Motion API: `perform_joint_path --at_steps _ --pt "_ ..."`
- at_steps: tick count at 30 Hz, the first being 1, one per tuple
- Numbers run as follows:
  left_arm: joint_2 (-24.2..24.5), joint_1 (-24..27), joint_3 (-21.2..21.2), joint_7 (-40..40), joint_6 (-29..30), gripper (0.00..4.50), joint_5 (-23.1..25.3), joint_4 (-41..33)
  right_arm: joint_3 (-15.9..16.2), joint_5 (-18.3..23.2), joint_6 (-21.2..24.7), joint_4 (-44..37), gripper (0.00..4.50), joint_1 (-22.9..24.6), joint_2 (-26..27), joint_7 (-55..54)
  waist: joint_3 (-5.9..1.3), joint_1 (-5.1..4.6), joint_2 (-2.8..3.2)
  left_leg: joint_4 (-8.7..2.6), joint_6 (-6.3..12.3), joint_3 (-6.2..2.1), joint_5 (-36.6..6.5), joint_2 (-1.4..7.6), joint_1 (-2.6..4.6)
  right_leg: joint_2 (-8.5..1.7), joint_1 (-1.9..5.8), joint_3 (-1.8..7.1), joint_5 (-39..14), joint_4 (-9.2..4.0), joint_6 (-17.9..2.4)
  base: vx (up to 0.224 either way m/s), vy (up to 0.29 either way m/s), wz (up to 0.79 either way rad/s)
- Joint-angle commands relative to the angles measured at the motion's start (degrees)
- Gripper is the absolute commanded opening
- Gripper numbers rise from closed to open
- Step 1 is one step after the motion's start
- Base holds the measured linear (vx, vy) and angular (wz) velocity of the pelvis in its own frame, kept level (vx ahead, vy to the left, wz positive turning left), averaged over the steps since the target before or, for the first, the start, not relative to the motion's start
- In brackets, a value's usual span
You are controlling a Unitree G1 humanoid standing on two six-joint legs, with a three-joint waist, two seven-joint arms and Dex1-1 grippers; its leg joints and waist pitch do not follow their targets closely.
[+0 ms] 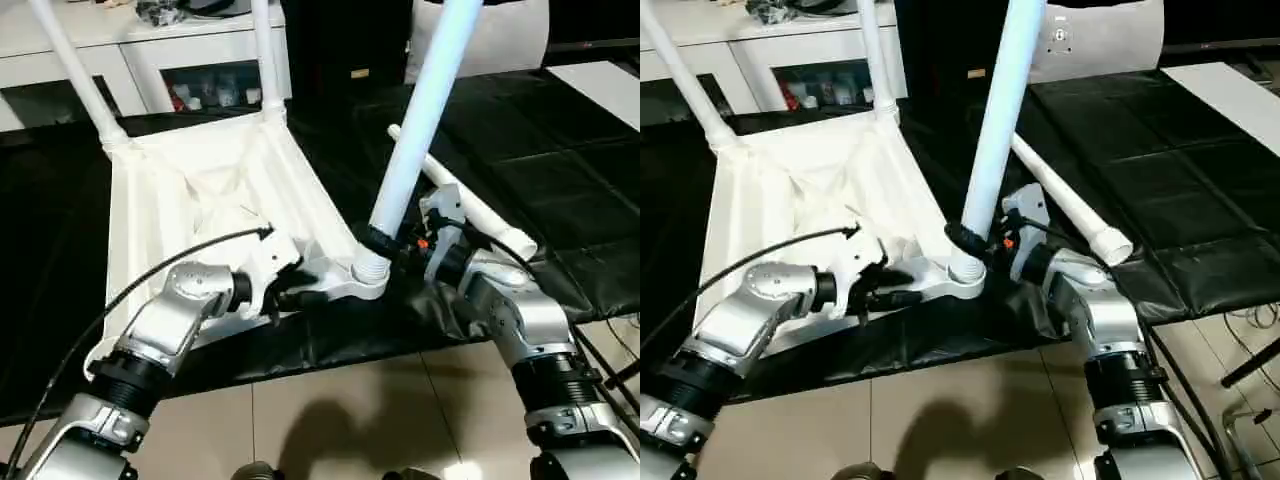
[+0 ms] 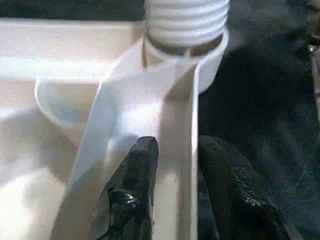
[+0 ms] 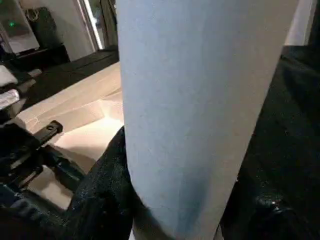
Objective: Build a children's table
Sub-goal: Insert table leg to table base
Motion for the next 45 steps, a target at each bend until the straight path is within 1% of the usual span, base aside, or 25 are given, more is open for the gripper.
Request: perform_joint_path --at_steps 1,3,5,6,9,10,12,13,14,15,17,21,23,27,28,32,34,37,38,40,41,42,43,44,45 --pt "0.31 -0.65 0.14 -0.22 -0.66 1.31 0.70 0.97 1.11 -0.62 1.26 -1.86 1.88 -0.10 -0.50 1.35 -4.97 0.01 -0.52 -3.75 3.88 0.10 -5.30 1.37 0.16 -3.17 4.22 3.11 -12.06 -4.15 -9.59 0.000 0.000 0.00" --pt "0.30 -0.64 0.12 -0.32 -0.86 1.20 0.74 1.24 1.59 -0.89 1.66 -1.81 1.88 -0.27 -0.73 1.76 -5.02 0.04 -0.54 -3.74 3.83 0.04 -5.06 1.44 0.11 -3.21 4.28 3.14 -11.79 -4.03 -9.57 0.000 0.000 0.00" --pt "0.34 -0.68 -0.01 -0.49 -1.57 0.88 0.89 1.86 2.27 -1.58 1.67 -1.39 1.88 -0.71 -1.00 2.01 -5.00 0.04 -0.50 -3.72 3.94 0.04 -4.89 1.37 0.07 -3.19 4.28 3.12 -11.79 -4.08 -9.56 0.000 0.000 0.00" --pt "0.27 -0.75 -0.02 -0.55 -2.19 0.88 1.06 2.31 2.25 -1.70 1.70 -0.85 1.88 -1.15 -0.91 1.74 -4.97 0.01 -0.63 -3.74 3.88 0.07 -5.00 1.39 0.08 -3.19 4.28 3.14 -11.97 -4.09 -9.51 0.000 0.000 0.00" --pt "-0.09 -0.97 0.08 -1.27 -3.75 0.75 1.14 3.45 3.17 -2.57 2.33 0.61 1.88 -2.38 -1.39 2.01 -4.85 -0.02 -0.57 -3.79 3.66 0.10 -5.57 1.32 0.16 -3.15 4.23 3.11 -13.21 -4.27 -9.28 0.000 0.000 0.00" --pt "-0.16 -1.06 0.03 -1.59 -4.14 0.51 1.11 3.76 3.63 -3.04 2.68 1.08 1.88 -2.77 -1.62 2.34 -4.77 -0.06 -0.53 -3.86 3.43 0.11 -6.58 1.30 0.23 -3.17 4.20 3.07 -14.71 -4.46 -9.01 0.000 0.000 0.00" --pt "-0.01 -1.18 -0.65 -2.22 -4.86 0.44 1.66 4.42 4.61 -4.00 3.47 2.29 1.88 -3.64 -1.97 2.84 -4.71 -0.03 -0.56 -3.93 3.09 0.09 -7.22 1.34 0.35 -3.22 4.23 3.08 -16.15 -4.58 -8.52 0.000 0.000 0.00" --pt "0.09 -1.20 -0.99 -2.44 -5.18 0.44 1.97 4.70 5.40 -4.69 3.92 3.06 1.88 -4.12 -2.31 3.25 -4.50 -0.08 -0.53 -4.07 2.79 0.11 -8.33 1.36 0.42 -3.28 4.18 3.08 -18.24 -4.88 -8.00 0.000 0.000 0.00" --pt "0.09 -1.20 -0.99 -2.44 -5.18 0.36 1.97 4.70 5.40 -4.69 3.92 3.06 1.88 -4.12 -2.31 3.25 -4.50 -0.08 -0.53 -4.07 2.79 0.11 -8.33 1.36 0.42 -3.28 4.18 3.08 -18.24 -4.88 -8.00 0.000 0.000 0.00" --pt "0.19 -1.26 -1.28 -2.76 -5.54 0.23 2.19 4.91 6.06 -5.26 3.98 3.72 1.88 -4.50 -2.59 3.46 -4.34 -0.18 -0.51 -4.26 2.24 0.05 -10.35 1.43 0.77 -3.28 4.08 3.07 -20.39 -5.11 -7.76 0.000 0.000 0.00" --pt "0.51 -1.15 -2.02 -4.73 -7.73 0.03 2.59 5.10 6.90 -6.20 4.70 5.42 1.88 -5.50 -2.80 3.69 -4.35 -0.20 -0.59 -4.37 1.89 -0.06 -10.86 1.40 0.80 -3.32 4.22 3.11 -21.28 -5.17 -7.42 0.000 0.000 0.00" --pt "1.05 -0.92 -3.02 -6.68 -9.75 0.01 3.19 4.94 8.10 -7.40 4.48 7.34 1.88 -6.52 -3.06 4.85 -4.61 -0.28 -0.54 -4.30 1.95 -0.11 -9.59 1.52 0.74 -3.34 4.31 3.24 -18.22 -4.75 -8.17 0.000 0.000 0.00" --pt "1.20 -1.06 -3.39 -7.91 -10.86 0.00 3.32 4.57 8.15 -7.57 4.00 9.33 1.88 -7.50 -2.68 5.29 -4.74 -0.25 -0.67 -4.18 2.18 -0.05 -8.60 1.52 0.62 -3.36 4.41 3.29 -15.54 -4.37 -9.41 0.000 0.000 0.00" --pt "1.17 -1.32 -3.36 -7.97 -10.89 0.00 3.45 4.35 8.13 -7.62 3.59 11.14 1.88 -7.96 -2.49 5.90 -4.76 -0.19 -0.64 -4.15 2.47 0.03 -8.22 1.59 0.70 -3.38 4.40 3.28 -14.81 -4.34 -9.82 0.000 0.000 0.00" --pt "0.65 -1.78 -2.76 -7.22 -11.19 0.00 3.66 5.39 7.62 -6.73 3.53 11.96 1.88 -7.78 -2.29 6.80 -4.75 -0.17 -0.88 -4.16 2.54 0.05 -8.32 1.57 0.70 -3.37 4.42 3.24 -15.27 -4.33 -9.83 0.000 0.000 0.00" --pt "0.15 -2.01 -1.99 -6.25 -11.07 0.00 3.47 6.26 5.86 -4.85 3.51 12.85 1.88 -6.98 -1.89 7.43 -4.67 -0.18 -0.82 -4.27 2.29 0.04 -9.54 1.62 0.81 -3.42 4.37 3.22 -17.45 -4.71 -9.10 0.000 0.000 0.00" --pt "-0.12 -1.92 -1.41 -5.87 -10.84 0.00 3.05 6.45 4.07 -3.66 2.94 13.76 1.88 -6.11 -1.59 7.38 -4.73 -0.07 -0.83 -4.30 2.25 0.03 -9.63 1.67 0.84 -3.45 4.32 3.26 -17.17 -4.73 -9.14 0.000 0.000 0.00" --pt "-0.47 -1.93 -0.86 -5.77 -10.47 0.00 2.64 6.66 0.69 -1.54 0.36 15.23 1.88 -4.49 -0.92 6.99 -4.86 0.02 -0.89 -4.30 2.47 0.02 -9.28 1.70 0.82 -3.47 4.36 3.23 -15.95 -4.59 -9.56 0.000 0.000 0.00" --pt "-0.47 -1.93 -0.86 -5.77 -10.47 0.00 2.64 6.66 0.68 -1.53 0.36 15.23 1.88 -4.49 -0.92 6.99 -4.86 0.00 -0.72 -4.30 2.55 0.01 -9.24 1.71 0.79 -3.43 4.32 3.21 -15.71 -4.59 -9.75 0.000 0.000 0.00" --pt "-0.63 -1.91 -0.60 -5.78 -10.29 0.00 2.45 6.73 -1.45 0.28 -0.80 15.48 1.88 -3.17 -0.31 7.04 -4.91 0.09 -0.77 -4.28 2.87 0.06 -9.11 1.72 0.83 -3.52 4.34 3.26 -15.36 -4.63 -9.87 0.000 0.000 0.00" --pt "-0.75 -1.95 -0.42 -5.77 -10.27 0.00 2.41 6.88 -2.55 1.19 -1.19 15.59 1.88 -2.40 0.06 6.94 -4.94 0.14 -0.16 -4.26 2.88 -0.02 -9.31 1.67 0.80 -3.50 4.35 3.18 -15.55 -4.53 -9.90 0.000 0.000 0.00" --pt "-0.91 -2.03 -0.23 -5.72 -10.23 0.00 2.35 7.15 -3.48 1.97 -2.45 15.37 1.88 -0.99 0.52 7.03 -4.95 0.06 0.08 -4.29 2.86 -0.02 -9.52 1.70 0.83 -3.43 4.32 3.14 -15.42 -4.65 -9.85 0.000 0.000 0.00" --pt "-1.05 -2.12 -0.08 -5.68 -10.25 0.00 2.35 7.41 -4.13 2.42 -3.57 15.26 1.88 0.10 0.90 7.22 -4.95 0.01 -0.36 -4.29 3.04 0.05 -9.77 1.68 0.82 -3.43 4.32 3.12 -15.10 -4.83 -9.78 0.000 0.000 0.00" --pt "-1.14 -2.19 0.00 -5.60 -10.22 0.00 2.31 7.52 -4.46 2.59 -3.99 15.11 1.88 0.76 1.13 7.12 -5.02 0.07 -0.11 -4.31 3.08 -0.03 -9.90 1.61 0.76 -3.45 4.42 3.09 -15.33 -4.72 -9.80 0.000 0.000 0.00" --pt "-1.24 -2.28 0.09 -5.56 -10.21 0.00 2.26 7.67 -4.63 2.53 -4.82 15.03 1.88 1.41 1.34 6.93 -5.03 0.04 -0.22 -4.33 3.15 -0.01 -9.84 1.62 0.76 -3.42 4.41 3.07 -15.52 -4.81 -9.70 0.000 0.000 0.00"
